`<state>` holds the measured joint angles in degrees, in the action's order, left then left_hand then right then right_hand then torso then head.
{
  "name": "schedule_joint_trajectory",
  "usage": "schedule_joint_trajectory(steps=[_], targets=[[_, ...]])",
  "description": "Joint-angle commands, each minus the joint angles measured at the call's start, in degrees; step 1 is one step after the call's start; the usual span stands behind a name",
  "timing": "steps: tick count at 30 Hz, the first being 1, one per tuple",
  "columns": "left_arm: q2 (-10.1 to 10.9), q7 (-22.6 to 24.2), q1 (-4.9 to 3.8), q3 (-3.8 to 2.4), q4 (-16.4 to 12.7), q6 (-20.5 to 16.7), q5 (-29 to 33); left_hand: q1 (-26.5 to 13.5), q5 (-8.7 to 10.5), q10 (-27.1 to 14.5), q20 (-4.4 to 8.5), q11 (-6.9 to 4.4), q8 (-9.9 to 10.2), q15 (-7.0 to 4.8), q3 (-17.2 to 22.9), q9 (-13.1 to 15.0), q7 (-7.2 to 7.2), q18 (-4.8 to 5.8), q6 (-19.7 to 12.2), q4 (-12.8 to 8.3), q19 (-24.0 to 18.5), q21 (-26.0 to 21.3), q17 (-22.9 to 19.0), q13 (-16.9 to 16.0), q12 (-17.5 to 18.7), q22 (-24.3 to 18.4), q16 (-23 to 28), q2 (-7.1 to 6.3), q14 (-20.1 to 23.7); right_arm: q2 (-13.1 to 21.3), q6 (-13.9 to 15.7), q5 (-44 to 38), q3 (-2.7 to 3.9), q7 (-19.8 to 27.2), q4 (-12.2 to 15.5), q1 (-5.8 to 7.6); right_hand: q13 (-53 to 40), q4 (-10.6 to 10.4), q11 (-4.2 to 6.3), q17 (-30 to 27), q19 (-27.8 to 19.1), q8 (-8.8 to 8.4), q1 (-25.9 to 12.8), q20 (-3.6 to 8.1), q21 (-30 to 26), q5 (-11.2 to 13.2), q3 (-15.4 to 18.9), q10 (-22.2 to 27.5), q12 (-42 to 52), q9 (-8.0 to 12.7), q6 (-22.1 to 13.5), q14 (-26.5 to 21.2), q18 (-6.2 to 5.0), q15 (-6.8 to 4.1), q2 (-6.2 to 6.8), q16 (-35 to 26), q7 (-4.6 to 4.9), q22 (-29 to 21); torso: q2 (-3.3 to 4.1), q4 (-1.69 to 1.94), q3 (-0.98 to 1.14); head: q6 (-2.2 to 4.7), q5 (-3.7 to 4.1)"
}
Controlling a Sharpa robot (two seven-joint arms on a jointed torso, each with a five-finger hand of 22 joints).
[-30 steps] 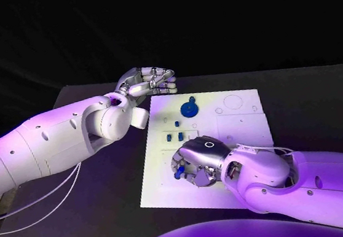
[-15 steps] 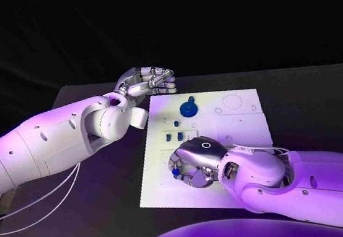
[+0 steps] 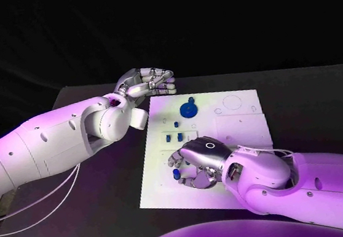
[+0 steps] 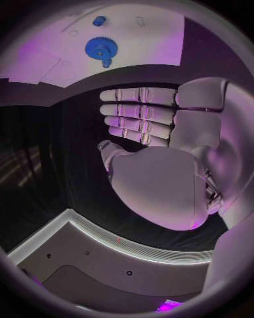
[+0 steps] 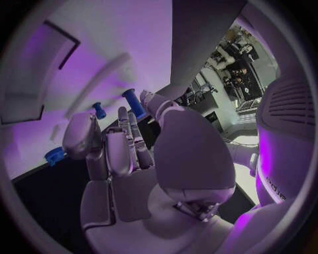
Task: Assemble the parts on the task board
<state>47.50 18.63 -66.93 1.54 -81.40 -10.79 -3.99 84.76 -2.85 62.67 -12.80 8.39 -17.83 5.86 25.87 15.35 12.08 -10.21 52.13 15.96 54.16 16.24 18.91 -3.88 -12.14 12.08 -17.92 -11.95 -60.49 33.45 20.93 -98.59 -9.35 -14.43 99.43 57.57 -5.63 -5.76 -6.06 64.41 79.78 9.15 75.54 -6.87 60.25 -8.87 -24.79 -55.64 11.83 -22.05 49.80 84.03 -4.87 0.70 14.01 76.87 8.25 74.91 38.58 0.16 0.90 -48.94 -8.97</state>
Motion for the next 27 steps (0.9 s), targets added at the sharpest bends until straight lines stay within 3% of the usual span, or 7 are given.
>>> schedule_joint_trajectory(steps=[1,8,14,17,19,24,27], targets=[[0.0,0.3,-0.04,-0.03,-0.1,0.7,0.0,0.2,-0.05,-0.1,0.01,0.24,0.1,0.13,0.1,0.0,0.19,-0.18,-0.4,0.0,0.3,-0.2,0.1,-0.1,0.3,0.0,0.3,0.15,-0.1,1.0,4.8,1.1,0.02,2.4,0.8,-0.05,-0.3,-0.6,-0.1,-0.6,-0.6,-0.81,0.6,-0.09,-1.5,0.0,2.4,1.7,1.6,0.2,-1.4,0.0,-0.8,0.59,-0.28,-0.5,-0.48,6.2,-0.03,-0.03,0.03,0.14,0.05],[0.4,0.4,-0.03,-0.03,-0.1,0.6,0.0,0.3,-0.05,-0.2,0.01,0.24,0.2,0.13,0.1,0.1,0.2,-0.18,-0.4,0.0,0.3,-0.3,0.1,-0.1,0.3,-0.1,0.4,0.14,-0.1,5.2,9.2,6.3,0.55,6.0,3.7,0.87,-0.7,-3.3,-0.2,-3.9,-1.9,-3.2,3.2,-0.2,-7.0,-0.3,9.9,5.3,6.6,0.9,-5.3,-1.0,-1.56,0.67,-2.49,-2.8,-0.6,4.2,-0.21,-0.19,0.01,0.69,0.88],[0.8,0.5,-0.02,0.03,0.2,0.5,0.0,0.3,-0.05,-0.2,0.01,0.26,0.2,0.14,0.1,0.0,0.21,-0.17,-0.5,0.0,0.3,-0.3,0.1,-0.1,0.3,-0.1,0.4,0.12,0.0,12.3,10.7,12.0,1.0,7.3,7.4,4.65,1.4,-7.3,0.23,-4.1,-1.0,-6.41,7.7,0.16,-7.5,0.4,18.7,4.3,8.7,9.3,-24.8,-0.4,-1.49,0.28,-5.02,-3.3,-2.7,4.2,-0.37,-0.47,0.14,1.33,2.25],[1.0,0.5,-0.02,0.14,0.2,0.5,0.0,0.3,-0.05,-0.2,0.01,0.26,0.2,0.14,0.1,0.0,0.21,-0.17,-0.5,0.0,0.3,-0.3,0.1,-0.1,0.3,-0.1,0.4,0.12,0.0,16.0,9.7,14.0,1.06,6.9,8.8,6.76,1.9,-11.0,0.66,-4.3,-0.5,-7.06,11.2,0.41,-7.2,0.8,26.5,1.8,7.9,13.2,-33.8,-0.4,-1.4,-0.05,-5.73,-3.6,-5.41,4.4,-0.56,-0.8,0.13,1.63,2.99],[1.0,0.6,-0.01,0.2,0.3,0.5,0.0,0.3,-0.05,-0.2,0.01,0.26,0.2,0.14,0.1,0.0,0.21,-0.17,-0.5,0.0,0.3,-0.3,0.1,-0.1,0.3,-0.1,0.4,0.12,0.0,18.6,8.7,15.8,1.08,6.5,9.6,7.92,1.9,-11.1,0.87,-4.3,-0.4,-6.81,11.4,0.55,-7.1,0.8,27.7,0.5,7.6,12.9,-33.1,-0.3,-1.37,-0.22,-6.17,-3.7,-5.03,4.6,-0.67,-0.99,0.13,1.72,3.53],[1.1,0.6,0.01,0.36,0.3,0.5,0.0,0.3,-0.05,-0.2,0.01,0.26,0.2,0.14,0.1,0.0,0.21,-0.17,-0.5,0.0,0.3,-0.3,0.1,-0.1,0.3,-0.1,0.4,0.12,0.0,23.9,6.8,21.8,1.02,5.8,10.8,9.41,1.7,-10.9,1.38,-3.5,0.6,-4.09,11.3,1.06,-5.0,1.1,29.2,-3.9,5.7,9.7,-24.2,0.1,-0.97,-0.68,-8.3,-3.3,0.66,5.4,-0.85,-1.31,0.19,2.05,4.78],[1.1,0.6,0.03,0.46,0.2,0.5,0.0,0.3,-0.05,-0.2,0.01,0.26,0.2,0.14,0.1,0.0,0.21,-0.17,-0.5,0.0,0.3,-0.3,0.1,-0.1,0.3,-0.1,0.4,0.12,0.0,26.9,5.7,25.3,0.89,5.3,11.6,9.76,0.8,-10.8,0.4,-2.4,1.2,3.65,11.2,0.74,-3.6,1.2,30.2,-8.2,6.0,3.4,-3.2,0.4,-0.61,0.01,-9.83,-2.6,1.99,6.1,-0.95,-1.42,0.24,1.87,5.39]])
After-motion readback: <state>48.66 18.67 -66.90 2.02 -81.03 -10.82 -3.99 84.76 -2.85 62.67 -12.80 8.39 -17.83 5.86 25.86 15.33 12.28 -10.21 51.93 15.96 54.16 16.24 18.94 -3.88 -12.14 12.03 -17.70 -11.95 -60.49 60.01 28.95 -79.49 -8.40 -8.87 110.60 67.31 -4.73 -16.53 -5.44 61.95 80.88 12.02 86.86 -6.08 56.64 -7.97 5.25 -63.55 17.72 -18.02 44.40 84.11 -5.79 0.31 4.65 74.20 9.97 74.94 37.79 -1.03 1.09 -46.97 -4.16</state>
